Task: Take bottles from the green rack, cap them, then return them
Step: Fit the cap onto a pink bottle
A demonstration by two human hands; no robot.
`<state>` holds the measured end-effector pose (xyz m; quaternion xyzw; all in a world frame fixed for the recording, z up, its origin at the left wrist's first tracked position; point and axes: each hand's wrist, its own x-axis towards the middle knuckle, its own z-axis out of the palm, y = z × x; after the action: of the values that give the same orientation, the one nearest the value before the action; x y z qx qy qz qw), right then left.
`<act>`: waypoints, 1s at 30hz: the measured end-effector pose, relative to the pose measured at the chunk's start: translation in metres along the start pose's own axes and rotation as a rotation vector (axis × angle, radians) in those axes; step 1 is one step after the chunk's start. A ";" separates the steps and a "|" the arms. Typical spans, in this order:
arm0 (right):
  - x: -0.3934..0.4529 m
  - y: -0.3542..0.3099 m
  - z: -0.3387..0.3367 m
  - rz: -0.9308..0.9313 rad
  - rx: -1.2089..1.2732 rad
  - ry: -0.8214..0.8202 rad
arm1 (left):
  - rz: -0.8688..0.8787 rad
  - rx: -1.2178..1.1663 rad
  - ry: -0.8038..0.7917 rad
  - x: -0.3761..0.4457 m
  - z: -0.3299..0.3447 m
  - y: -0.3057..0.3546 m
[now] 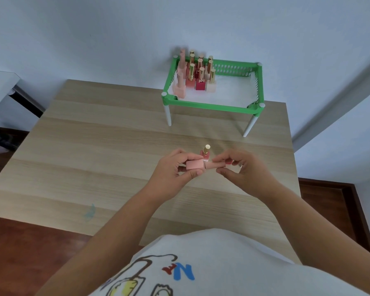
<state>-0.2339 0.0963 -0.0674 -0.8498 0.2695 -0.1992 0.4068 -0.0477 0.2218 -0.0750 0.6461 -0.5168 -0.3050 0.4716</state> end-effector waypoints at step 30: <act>0.001 -0.007 -0.005 0.116 -0.007 -0.044 | 0.235 0.297 0.107 -0.005 0.011 -0.003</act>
<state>-0.2342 0.0969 -0.0587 -0.8383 0.3101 -0.1557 0.4206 -0.0576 0.2235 -0.0820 0.6592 -0.6021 -0.1335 0.4302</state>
